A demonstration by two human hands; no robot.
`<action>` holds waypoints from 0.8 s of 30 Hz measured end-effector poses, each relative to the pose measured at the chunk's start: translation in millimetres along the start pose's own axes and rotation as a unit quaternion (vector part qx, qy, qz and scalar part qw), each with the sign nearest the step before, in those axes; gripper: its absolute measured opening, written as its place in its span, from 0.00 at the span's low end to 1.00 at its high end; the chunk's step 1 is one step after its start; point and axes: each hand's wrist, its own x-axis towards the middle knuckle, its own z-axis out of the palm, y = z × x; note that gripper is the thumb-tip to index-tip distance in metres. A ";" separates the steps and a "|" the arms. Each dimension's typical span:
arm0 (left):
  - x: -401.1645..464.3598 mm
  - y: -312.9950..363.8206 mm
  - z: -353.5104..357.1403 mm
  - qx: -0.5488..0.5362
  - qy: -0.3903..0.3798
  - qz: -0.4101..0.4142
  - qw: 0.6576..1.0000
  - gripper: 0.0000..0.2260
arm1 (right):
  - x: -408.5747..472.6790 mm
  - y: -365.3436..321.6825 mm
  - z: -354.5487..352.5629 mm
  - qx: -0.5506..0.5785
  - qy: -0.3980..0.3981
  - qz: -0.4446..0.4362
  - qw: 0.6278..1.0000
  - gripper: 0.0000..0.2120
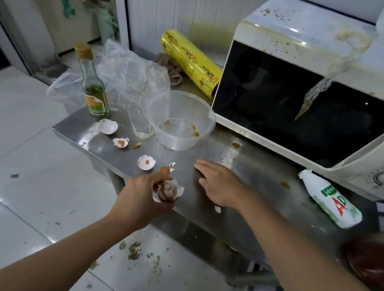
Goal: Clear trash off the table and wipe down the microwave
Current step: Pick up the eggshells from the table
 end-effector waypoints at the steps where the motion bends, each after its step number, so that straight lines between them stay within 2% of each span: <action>1: -2.7 -0.9 0.8 -0.005 -0.004 -0.006 1.000 0.19 | -8.4 1.1 3.0 -0.007 -0.006 -0.002 1.000 0.22; 4: -9.0 -1.8 1.1 -0.005 0.000 -0.008 1.000 0.18 | -28.8 5.0 2.8 0.015 0.011 -0.005 1.000 0.14; 8: -12.4 -1.7 0.2 0.012 0.003 0.003 1.000 0.18 | -26.7 20.9 -15.0 0.058 0.131 0.064 0.988 0.14; 11: -13.2 -4.6 0.8 0.009 0.000 0.005 1.000 0.18 | -19.8 27.2 -16.7 0.048 0.107 0.126 0.985 0.17; 13: -14.4 -8.1 0.0 0.009 -0.004 0.008 1.000 0.18 | -18.5 19.9 -8.1 0.035 0.098 0.147 0.984 0.16; 15: -15.3 -12.2 -2.2 0.006 -0.006 0.014 1.000 0.18 | -22.2 6.4 2.7 -0.005 0.113 0.140 0.984 0.13; 19: -16.9 -21.4 -5.1 -0.017 -0.019 0.027 0.999 0.19 | -38.9 -22.3 15.5 -0.073 0.106 0.098 0.987 0.17; 21: -17.5 -24.3 -5.8 -0.028 -0.031 0.030 0.999 0.20 | -45.4 -32.7 15.9 -0.063 0.092 0.079 0.991 0.14; 24: -16.7 -26.9 -8.4 -0.043 -0.044 0.031 0.998 0.21 | -39.3 -32.2 -0.3 -0.009 0.104 0.124 0.987 0.12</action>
